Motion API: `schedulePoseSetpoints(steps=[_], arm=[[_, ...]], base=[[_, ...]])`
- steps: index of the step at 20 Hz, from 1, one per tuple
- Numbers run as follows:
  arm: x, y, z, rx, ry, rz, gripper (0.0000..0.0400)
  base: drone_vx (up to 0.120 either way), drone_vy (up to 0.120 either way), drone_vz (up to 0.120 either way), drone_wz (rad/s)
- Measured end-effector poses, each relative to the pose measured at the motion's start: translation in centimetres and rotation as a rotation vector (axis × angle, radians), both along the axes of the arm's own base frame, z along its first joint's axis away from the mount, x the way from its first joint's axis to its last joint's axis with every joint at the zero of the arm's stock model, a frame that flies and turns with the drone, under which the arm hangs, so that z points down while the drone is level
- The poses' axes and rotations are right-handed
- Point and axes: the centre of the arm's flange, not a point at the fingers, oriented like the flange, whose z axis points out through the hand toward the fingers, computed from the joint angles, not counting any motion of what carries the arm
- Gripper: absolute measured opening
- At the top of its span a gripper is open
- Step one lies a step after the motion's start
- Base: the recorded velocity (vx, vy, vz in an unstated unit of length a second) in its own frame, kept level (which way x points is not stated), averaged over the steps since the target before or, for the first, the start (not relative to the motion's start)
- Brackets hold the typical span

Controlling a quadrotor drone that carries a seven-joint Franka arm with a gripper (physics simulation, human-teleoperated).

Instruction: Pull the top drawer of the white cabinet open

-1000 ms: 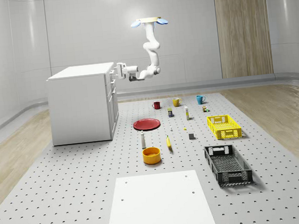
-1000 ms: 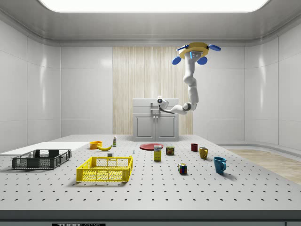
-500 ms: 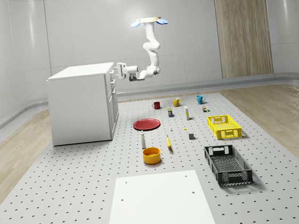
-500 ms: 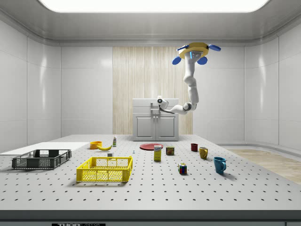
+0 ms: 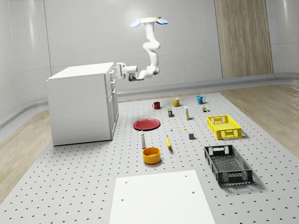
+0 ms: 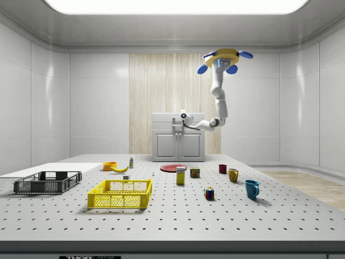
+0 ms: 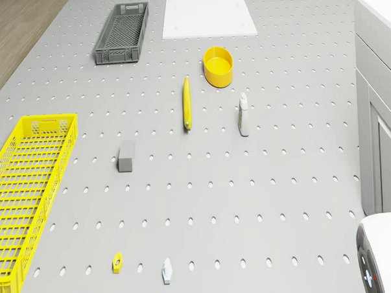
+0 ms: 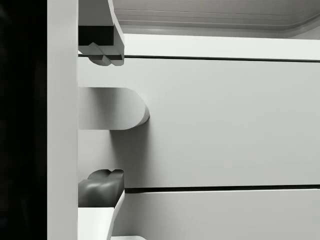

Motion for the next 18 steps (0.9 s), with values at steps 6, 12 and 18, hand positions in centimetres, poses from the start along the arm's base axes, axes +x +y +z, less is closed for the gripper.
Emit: schedulePoseSetpoints(steps=[6, 12, 18], arm=[[0.8, 0.1, 0.0, 0.0, 0.0, 0.002, 0.0305], [3.1, 0.0, 0.0, 0.0, 0.0, -0.002, 0.0305], [4.5, -0.1, 0.0, 0.0, 0.0, -0.005, 0.0305]], base=[[0.0, 0.0, 0.0, 0.0], [0.0, 0.0, 0.0, 0.0], [0.0, 0.0, 0.0, 0.0]])
